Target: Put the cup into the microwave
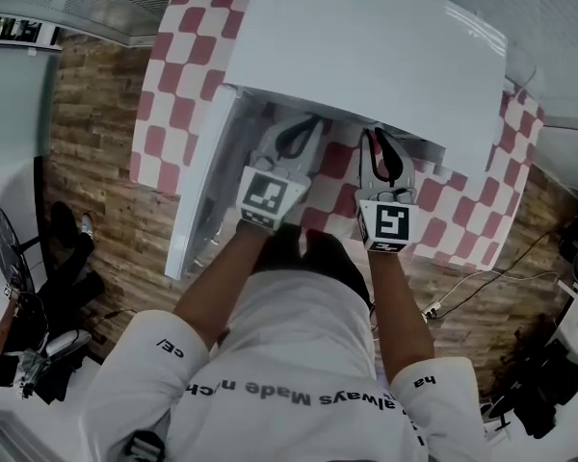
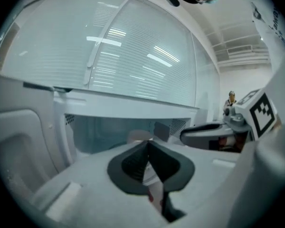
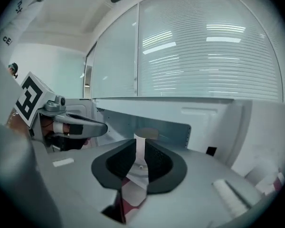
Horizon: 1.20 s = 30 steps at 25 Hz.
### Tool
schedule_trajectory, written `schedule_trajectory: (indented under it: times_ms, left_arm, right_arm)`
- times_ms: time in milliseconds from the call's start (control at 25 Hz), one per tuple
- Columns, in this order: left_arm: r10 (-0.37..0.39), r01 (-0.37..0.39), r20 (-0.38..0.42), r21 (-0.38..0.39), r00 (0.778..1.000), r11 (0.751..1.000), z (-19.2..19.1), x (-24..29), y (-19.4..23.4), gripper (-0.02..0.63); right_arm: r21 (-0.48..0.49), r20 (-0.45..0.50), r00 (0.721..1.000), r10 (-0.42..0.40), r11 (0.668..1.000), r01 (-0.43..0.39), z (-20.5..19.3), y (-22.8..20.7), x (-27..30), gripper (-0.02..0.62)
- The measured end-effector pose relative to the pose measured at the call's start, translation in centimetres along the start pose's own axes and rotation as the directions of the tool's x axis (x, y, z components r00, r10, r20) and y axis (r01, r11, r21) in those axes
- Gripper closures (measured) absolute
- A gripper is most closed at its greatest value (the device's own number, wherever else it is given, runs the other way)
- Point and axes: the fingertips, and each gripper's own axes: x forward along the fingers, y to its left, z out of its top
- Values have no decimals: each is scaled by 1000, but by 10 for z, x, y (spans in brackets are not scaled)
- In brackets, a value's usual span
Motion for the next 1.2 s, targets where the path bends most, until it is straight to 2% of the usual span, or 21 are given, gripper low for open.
schedule_trajectory:
  times_ms: [160, 320, 760, 920, 1040, 1200]
  left_arm:
    - [-14, 15, 21, -25, 1000, 1000, 29, -22, -15, 601]
    - [-44, 44, 36, 19, 998, 999, 58, -42, -33, 601]
    - [-124, 125, 134, -3, 983, 992, 164, -91, -85, 601]
    - [-154, 154, 127, 8, 980, 988, 187, -100, -98, 601]
    - [-164, 168, 151, -15, 975, 986, 203, -107, -103, 601]
    - [-178, 180, 171, 3, 969, 984, 223, -116, -111, 601]
  right_arm:
    - [-2, 8, 1000, 22, 1000, -22, 22, 5, -34, 542]
    - [1, 30, 999, 42, 999, -42, 52, 9, -65, 548]
    - [-11, 98, 990, 98, 995, -97, 150, 21, -130, 552]
    - [-24, 119, 984, 132, 991, -130, 184, 26, -149, 552]
    - [-39, 133, 980, 150, 988, -146, 205, 31, -160, 552]
    - [-52, 151, 973, 172, 985, -166, 228, 38, -174, 552]
